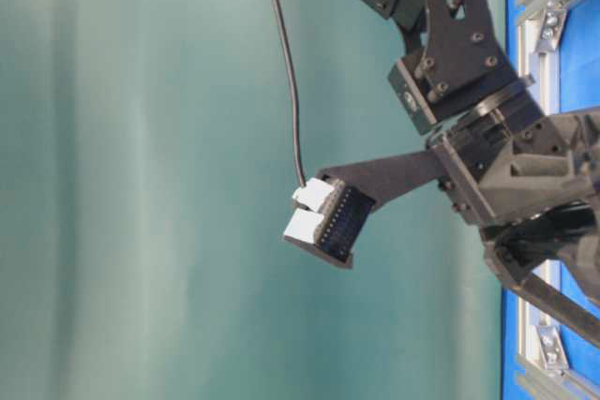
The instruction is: Insert the wire through the string loop located on the left side.
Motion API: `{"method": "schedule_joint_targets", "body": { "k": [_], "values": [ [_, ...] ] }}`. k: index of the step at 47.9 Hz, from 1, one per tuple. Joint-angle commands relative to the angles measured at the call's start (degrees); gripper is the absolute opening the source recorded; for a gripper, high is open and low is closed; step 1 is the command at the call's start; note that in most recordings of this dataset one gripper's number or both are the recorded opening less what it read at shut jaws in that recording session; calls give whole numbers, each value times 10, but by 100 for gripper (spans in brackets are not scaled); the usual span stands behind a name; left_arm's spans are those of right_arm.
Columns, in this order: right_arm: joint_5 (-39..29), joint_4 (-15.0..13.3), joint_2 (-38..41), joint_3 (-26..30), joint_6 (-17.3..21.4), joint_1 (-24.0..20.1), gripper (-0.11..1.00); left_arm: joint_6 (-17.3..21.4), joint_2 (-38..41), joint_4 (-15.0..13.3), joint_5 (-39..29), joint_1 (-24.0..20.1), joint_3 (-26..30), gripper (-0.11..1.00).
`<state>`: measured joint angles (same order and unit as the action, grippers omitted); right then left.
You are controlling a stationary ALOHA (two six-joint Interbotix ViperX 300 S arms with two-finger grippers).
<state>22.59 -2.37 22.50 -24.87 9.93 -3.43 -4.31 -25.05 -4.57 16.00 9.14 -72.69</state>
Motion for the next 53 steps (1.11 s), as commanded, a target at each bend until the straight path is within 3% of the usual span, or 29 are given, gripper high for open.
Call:
{"method": "schedule_joint_targets", "body": {
  "k": [1, 14, 26, 36, 53],
  "values": [
    [6, 0, -26, 5, 0, -1, 94, 0, -46, 1, -28, 2, 3, 8],
    [6, -1, -26, 7, -2, -1, 94, 4, -178, 2, -133, 2, 4, 8],
    [7, -1, -26, 9, -2, -1, 94, -2, -248, 1, -194, 1, -2, 8],
    [11, -1, -26, 9, -3, -1, 94, -3, -270, 1, -226, 2, -2, 8],
    [14, -1, -26, 9, -3, -1, 94, -6, -225, 1, -226, 2, -9, 8]
  ]
}}
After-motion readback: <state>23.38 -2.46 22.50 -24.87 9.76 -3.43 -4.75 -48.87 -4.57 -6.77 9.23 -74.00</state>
